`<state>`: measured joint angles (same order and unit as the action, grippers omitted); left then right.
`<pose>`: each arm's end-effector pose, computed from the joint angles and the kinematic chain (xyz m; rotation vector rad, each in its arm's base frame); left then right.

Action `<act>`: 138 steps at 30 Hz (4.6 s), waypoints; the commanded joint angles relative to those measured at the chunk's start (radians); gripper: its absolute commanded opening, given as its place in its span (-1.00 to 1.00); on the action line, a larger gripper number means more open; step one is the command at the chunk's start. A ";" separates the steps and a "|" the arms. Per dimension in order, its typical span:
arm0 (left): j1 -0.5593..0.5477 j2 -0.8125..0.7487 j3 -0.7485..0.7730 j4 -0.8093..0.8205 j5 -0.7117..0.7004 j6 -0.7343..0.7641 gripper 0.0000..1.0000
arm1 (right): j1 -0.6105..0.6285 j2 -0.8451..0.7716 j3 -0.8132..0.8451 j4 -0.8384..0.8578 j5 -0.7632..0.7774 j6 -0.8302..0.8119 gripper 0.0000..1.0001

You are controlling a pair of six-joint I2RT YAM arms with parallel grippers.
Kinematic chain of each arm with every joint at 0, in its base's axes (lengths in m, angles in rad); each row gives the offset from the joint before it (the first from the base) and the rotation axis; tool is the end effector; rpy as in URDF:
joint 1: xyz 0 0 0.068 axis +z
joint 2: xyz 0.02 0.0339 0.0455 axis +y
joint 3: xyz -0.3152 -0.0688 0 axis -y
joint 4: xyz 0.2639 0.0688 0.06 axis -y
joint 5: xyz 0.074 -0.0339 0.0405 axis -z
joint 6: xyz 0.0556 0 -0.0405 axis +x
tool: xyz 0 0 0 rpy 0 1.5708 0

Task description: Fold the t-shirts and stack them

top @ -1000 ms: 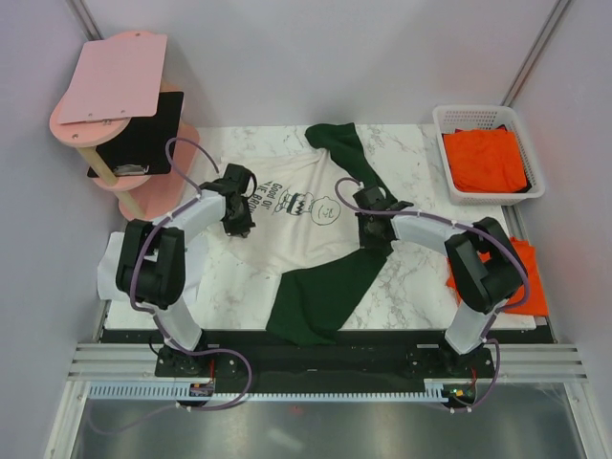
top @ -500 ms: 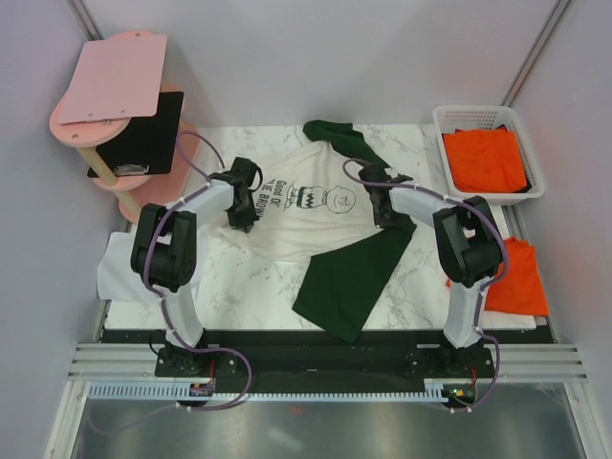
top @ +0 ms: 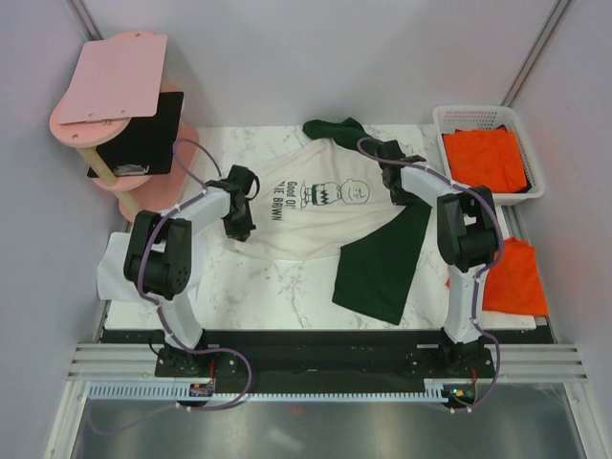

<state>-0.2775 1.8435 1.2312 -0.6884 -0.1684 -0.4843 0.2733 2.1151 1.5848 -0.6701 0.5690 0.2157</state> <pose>0.3774 -0.0978 0.1903 -0.3242 2.8095 0.0787 0.4750 0.1021 0.1888 0.0671 2.5873 -0.6160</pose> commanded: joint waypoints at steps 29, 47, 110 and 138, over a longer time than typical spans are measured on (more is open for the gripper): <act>0.127 -0.185 -0.081 0.003 -0.026 -0.054 -0.59 | 0.231 -0.353 -0.502 -0.080 -0.301 0.139 -1.00; 0.129 -0.263 -0.105 0.085 0.084 -0.013 0.58 | 0.230 -0.201 -0.454 -0.215 0.034 0.175 -1.00; -0.077 -0.337 -0.150 -0.013 0.035 -0.011 0.29 | 0.149 -0.225 -0.470 -0.174 -0.017 0.086 -1.00; -0.103 -0.281 -0.265 0.093 -0.037 -0.072 -0.96 | 0.152 -0.211 -0.477 -0.163 -0.061 0.068 -1.00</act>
<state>-0.3779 1.6733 1.0027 -0.5907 -0.1513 -0.5270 0.4278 1.8988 1.1332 -0.8684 0.5865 0.2707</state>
